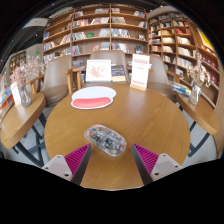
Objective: Arrange mouse
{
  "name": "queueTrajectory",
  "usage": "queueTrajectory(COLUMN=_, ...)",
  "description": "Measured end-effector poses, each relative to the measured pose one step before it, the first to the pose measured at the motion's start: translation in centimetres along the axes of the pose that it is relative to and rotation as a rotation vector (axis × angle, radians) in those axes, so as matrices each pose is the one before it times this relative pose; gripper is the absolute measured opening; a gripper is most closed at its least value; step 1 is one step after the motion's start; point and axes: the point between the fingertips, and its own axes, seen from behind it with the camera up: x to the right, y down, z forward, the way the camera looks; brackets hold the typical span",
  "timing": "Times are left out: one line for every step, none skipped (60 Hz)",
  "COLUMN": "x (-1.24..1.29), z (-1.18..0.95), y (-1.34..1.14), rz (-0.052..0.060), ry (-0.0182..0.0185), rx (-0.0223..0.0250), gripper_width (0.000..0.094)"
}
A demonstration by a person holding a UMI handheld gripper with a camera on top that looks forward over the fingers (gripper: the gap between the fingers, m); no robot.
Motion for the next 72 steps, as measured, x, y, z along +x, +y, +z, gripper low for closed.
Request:
queueTrajectory(x=-0.004, z=0.246, y=-0.198, rz=0.0036, ry=-0.00173, rx=0.00270, gripper_width=0.0840)
queueTrajectory(x=0.113, z=0.192, y=-0.083, rz=-0.0007, ry=0.00330, rx=-0.00173, gripper_width=0.0843)
queueTrajectory(x=-0.027, z=0.186, y=-0.185, rz=-0.0005, ry=-0.00064, rx=0.00214, gripper_width=0.0849)
queueTrajectory(x=-0.004, z=0.179, y=-0.148, rz=-0.0006, ry=-0.00090, rx=-0.00034, gripper_width=0.0853)
queueTrajectory(x=0.086, z=0.179, y=-0.112, rz=-0.0023, ry=0.00264, rx=-0.00260, gripper_width=0.0855)
queueTrajectory(x=0.020, z=0.180, y=-0.163, rz=0.0004, ry=-0.00052, rx=0.00025, gripper_width=0.0853)
queueTrajectory(x=0.042, z=0.200, y=-0.130, rz=0.0016, ry=0.00111, rx=-0.00068, gripper_width=0.0852)
queueTrajectory(x=0.043, z=0.219, y=-0.144, rz=0.0016, ry=0.00155, rx=-0.00056, gripper_width=0.0852)
queueTrajectory(x=0.036, z=0.217, y=-0.173, rz=0.0014, ry=0.00120, rx=-0.00017, gripper_width=0.0852)
queueTrajectory(x=0.087, z=0.298, y=-0.161, rz=0.0001, ry=0.00016, rx=-0.00121, gripper_width=0.0850)
queueTrajectory(x=0.029, z=0.196, y=-0.170, rz=0.0015, ry=-0.00053, rx=-0.00185, gripper_width=0.0851)
queueTrajectory(x=0.084, z=0.201, y=-0.140, rz=0.0022, ry=-0.00012, rx=-0.00247, gripper_width=0.0852)
queueTrajectory(x=0.088, z=0.192, y=-0.156, rz=0.0013, ry=0.00096, rx=-0.00203, gripper_width=0.0850)
queueTrajectory(x=0.095, z=0.168, y=-0.116, rz=-0.0005, ry=0.00179, rx=-0.00275, gripper_width=0.0852)
queueTrajectory(x=0.041, z=0.186, y=-0.111, rz=-0.0005, ry=0.00122, rx=-0.00247, gripper_width=0.0852)
queueTrajectory(x=-0.058, z=0.106, y=-0.072, rz=0.0007, ry=0.00110, rx=-0.00187, gripper_width=0.0852)
queueTrajectory(x=0.021, z=0.170, y=-0.130, rz=0.0015, ry=0.00076, rx=-0.00274, gripper_width=0.0853)
queueTrajectory(x=-0.002, z=0.175, y=-0.097, rz=0.0022, ry=0.00068, rx=-0.00274, gripper_width=0.0856)
queueTrajectory(x=0.056, z=0.211, y=-0.117, rz=0.0011, ry=0.00128, rx=-0.00171, gripper_width=0.0853)
queueTrajectory(x=0.039, z=0.208, y=-0.136, rz=-0.0007, ry=0.00153, rx=-0.00142, gripper_width=0.0856)
queueTrajectory(x=0.022, z=0.193, y=-0.127, rz=-0.0013, ry=0.00071, rx=-0.00061, gripper_width=0.0856)
queueTrajectory(x=0.057, z=0.204, y=-0.107, rz=-0.0003, ry=-0.00042, rx=-0.00085, gripper_width=0.0856)
queueTrajectory(x=0.034, z=0.144, y=-0.085, rz=0.0016, ry=-0.00024, rx=-0.00095, gripper_width=0.0854)
queueTrajectory(x=0.142, z=-0.155, y=-0.001, rz=0.0023, ry=0.00041, rx=-0.00102, gripper_width=0.0854)
queueTrajectory(x=0.077, z=0.083, y=-0.054, rz=0.0016, ry=0.00231, rx=-0.00064, gripper_width=0.0852)
queueTrajectory(x=0.035, z=0.081, y=-0.058, rz=-0.0004, ry=0.00167, rx=0.00024, gripper_width=0.0851)
queueTrajectory(x=0.025, z=0.090, y=-0.077, rz=-0.0006, ry=0.00048, rx=0.00003, gripper_width=0.0852)
queueTrajectory(x=0.007, z=0.057, y=-0.050, rz=0.0000, ry=-0.00038, rx=0.00010, gripper_width=0.0852)
queueTrajectory(x=0.011, z=0.054, y=-0.044, rz=0.0015, ry=-0.00033, rx=-0.00058, gripper_width=0.0853)
queueTrajectory(x=0.013, z=0.087, y=-0.095, rz=0.0023, ry=0.00023, rx=-0.00147, gripper_width=0.0850)
queueTrajectory(x=0.016, z=0.014, y=0.013, rz=0.0010, ry=0.00037, rx=-0.00109, gripper_width=0.0849)
queueTrajectory(x=0.005, z=0.045, y=0.022, rz=-0.0008, ry=0.00058, rx=-0.00088, gripper_width=0.0847)
queueTrajectory(x=-0.023, z=0.007, y=-0.014, rz=-0.0020, ry=-0.00030, rx=-0.00026, gripper_width=0.0846)
queueTrajectory(x=-0.046, z=-0.013, y=0.021, rz=-0.0010, ry=-0.00097, rx=-0.00049, gripper_width=0.0845)
queueTrajectory(x=-0.005, z=0.002, y=-0.001, rz=0.0007, ry=-0.00019, rx=0.00008, gripper_width=0.0841)
queueTrajectory(x=0.019, z=0.010, y=-0.013, rz=0.0022, ry=0.00067, rx=0.00030, gripper_width=0.0834)
queueTrajectory(x=0.027, z=0.009, y=-0.022, rz=0.0015, ry=0.00100, rx=0.00025, gripper_width=0.0819)
queueTrajectory(x=-0.009, z=0.019, y=-0.046, rz=-0.0004, ry=0.00073, rx=0.00095, gripper_width=0.0790)
queueTrajectory(x=-0.049, z=0.052, y=-0.053, rz=-0.0022, ry=-0.00079, rx=0.00106, gripper_width=0.0751)
queueTrajectory(x=-0.099, z=0.060, y=-0.059, rz=-0.0024, ry=-0.00214, rx=0.00196, gripper_width=0.0695)
queueTrajectory(x=-0.070, z=0.060, y=-0.043, rz=-0.0013, ry=-0.00218, rx=0.00181, gripper_width=0.0571)
queueTrajectory(x=0.274, z=0.053, y=-0.044, rz=0.0004, ry=0.00950, rx=0.00189, gripper_width=0.0448)
queueTrajectory(x=0.309, z=0.119, y=-0.039, rz=0.0023, ry=0.01353, rx=-0.00156, gripper_width=0.0447)
queueTrajectory(x=-0.026, z=0.092, y=0.011, rz=0.0001, ry=0.00106, rx=-0.00441, gripper_width=0.0433)
queueTrajectory(x=-0.047, z=0.086, y=-0.035, rz=-0.0031, ry=-0.00217, rx=-0.00399, gripper_width=0.0423)
queueTrajectory(x=-0.048, z=0.046, y=0.026, rz=-0.0068, ry=-0.00220, rx=-0.00712, gripper_width=0.0416)
queueTrajectory(x=-0.043, z=-0.009, y=-0.046, rz=-0.0048, ry=-0.00301, rx=-0.00400, gripper_width=0.0405)
queueTrajectory(x=-0.032, z=-0.063, y=-0.118, rz=-0.0012, ry=-0.00297, rx=-0.00190, gripper_width=0.0392)
queueTrajectory(x=0.019, z=-0.103, y=-0.091, rz=0.0041, ry=-0.00341, rx=-0.00190, gripper_width=0.0384)
queueTrajectory(x=0.054, z=-0.089, y=-0.192, rz=0.0072, ry=-0.00146, rx=0.00091, gripper_width=0.0372)
queueTrajectory(x=0.108, z=-0.137, y=-0.234, rz=0.0057, ry=-0.00051, rx=0.00138, gripper_width=0.0373)
queueTrajectory(x=0.177, z=-0.162, y=-0.294, rz=0.0032, ry=0.00150, rx=0.00272, gripper_width=0.0371)
queueTrajectory(x=0.258, z=-0.166, y=-0.389, rz=0.0038, ry=0.00441, rx=0.00322, gripper_width=0.0371)
queueTrajectory(x=0.246, z=-0.275, y=-0.530, rz=0.0059, ry=0.00372, rx=0.00541, gripper_width=0.0369)
queueTrajectory(x=0.094, z=-0.173, y=-0.608, rz=0.0078, ry=-0.00009, rx=0.00756, gripper_width=0.0371)
queueTrajectory(x=-0.066, z=-0.168, y=-0.660, rz=0.0075, ry=-0.00605, rx=0.00759, gripper_width=0.0371)
queueTrajectory(x=-0.181, z=-0.185, y=-0.742, rz=0.0071, ry=-0.00938, rx=0.00822, gripper_width=0.0370)
queueTrajectory(x=-0.204, z=-0.170, y=-0.806, rz=0.0067, ry=-0.00923, rx=0.00856, gripper_width=0.0370)
queueTrajectory(x=-0.192, z=-0.123, y=-0.873, rz=0.0051, ry=-0.00755, rx=0.00867, gripper_width=0.0370)
queueTrajectory(x=-0.131, z=-0.084, y=-0.893, rz=0.0019, ry=-0.00544, rx=0.00922, gripper_width=0.0371)
queueTrajectory(x=-0.126, z=-0.026, y=-0.936, rz=-0.0026, ry=-0.00376, rx=0.00961, gripper_width=0.0372)
queueTrajectory(x=-0.118, z=0.168, y=-1.035, rz=-0.0065, ry=-0.00025, rx=0.01058, gripper_width=0.0372)
queueTrajectory(x=-0.072, z=0.029, y=-0.977, rz=-0.0061, ry=-0.00165, rx=0.01291, gripper_width=0.0371)
queueTrajectory(x=-0.209, z=0.086, y=-1.084, rz=-0.0060, ry=-0.00160, rx=0.01406, gripper_width=0.0370)
queueTrajectory(x=-0.220, z=0.124, y=-1.057, rz=-0.0053, ry=-0.00199, rx=0.01412, gripper_width=0.0371)
queueTrajectory(x=-0.276, z=0.191, y=-0.993, rz=-0.0077, ry=-0.00282, rx=0.01259, gripper_width=0.0372)
queueTrajectory(x=-0.269, z=0.242, y=-0.931, rz=-0.0098, ry=-0.00282, rx=0.01004, gripper_width=0.0372)
queueTrajectory(x=-0.259, z=0.318, y=-0.905, rz=-0.0088, ry=-0.00216, rx=0.00924, gripper_width=0.0372)
queueTrajectory(x=-0.286, z=0.430, y=-0.967, rz=-0.0028, ry=-0.00294, rx=0.00821, gripper_width=0.0370)
queueTrajectory(x=-0.407, z=0.648, y=-0.828, rz=0.0000, ry=-0.00319, rx=0.00473, gripper_width=0.0370)
queueTrajectory(x=-0.397, z=0.518, y=-0.737, rz=-0.0006, ry=-0.00531, rx=0.00436, gripper_width=0.0370)
queueTrajectory(x=-0.421, z=0.595, y=-0.668, rz=-0.0018, ry=-0.00532, rx=0.00344, gripper_width=0.0371)
